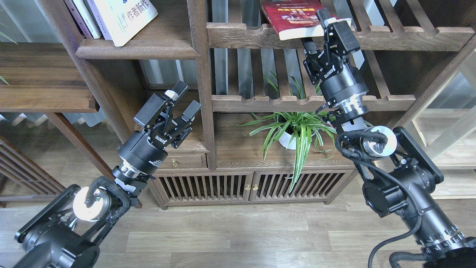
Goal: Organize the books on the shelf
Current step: 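Reach the right gripper to the red book on the top shelf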
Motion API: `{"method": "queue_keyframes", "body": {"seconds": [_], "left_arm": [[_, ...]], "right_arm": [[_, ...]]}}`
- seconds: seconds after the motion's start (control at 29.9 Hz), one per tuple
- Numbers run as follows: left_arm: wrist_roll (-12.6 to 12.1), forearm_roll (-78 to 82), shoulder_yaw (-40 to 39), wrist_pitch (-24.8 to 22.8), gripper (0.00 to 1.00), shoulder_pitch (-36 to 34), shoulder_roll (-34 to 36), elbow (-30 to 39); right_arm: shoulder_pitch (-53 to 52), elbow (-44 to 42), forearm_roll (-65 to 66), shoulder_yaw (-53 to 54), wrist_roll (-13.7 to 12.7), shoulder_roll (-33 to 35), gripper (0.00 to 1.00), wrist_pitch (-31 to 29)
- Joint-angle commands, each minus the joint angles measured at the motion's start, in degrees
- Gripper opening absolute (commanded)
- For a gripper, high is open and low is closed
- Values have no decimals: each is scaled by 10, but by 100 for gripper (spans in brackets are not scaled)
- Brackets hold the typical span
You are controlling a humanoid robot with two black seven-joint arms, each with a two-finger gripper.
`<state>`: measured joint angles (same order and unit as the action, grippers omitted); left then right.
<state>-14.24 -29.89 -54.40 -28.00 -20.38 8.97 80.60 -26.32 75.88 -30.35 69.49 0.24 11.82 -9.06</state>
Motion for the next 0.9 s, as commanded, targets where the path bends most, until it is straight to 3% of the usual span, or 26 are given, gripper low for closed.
{"method": "queue_keyframes", "body": {"seconds": [0.0,0.64,0.87], "left_arm": [[1,0,0,0,88,0,1,0],[1,0,-6,0,88,0,1,0],[1,0,-7,0,88,-1,0,0]], "right_arm": [[-17,-3,-8,2,0,-1,82,34],[-54,-5,-30,2,-9,11,82,122],[-69,-5,-44,9,-27,14,82,183]]}}
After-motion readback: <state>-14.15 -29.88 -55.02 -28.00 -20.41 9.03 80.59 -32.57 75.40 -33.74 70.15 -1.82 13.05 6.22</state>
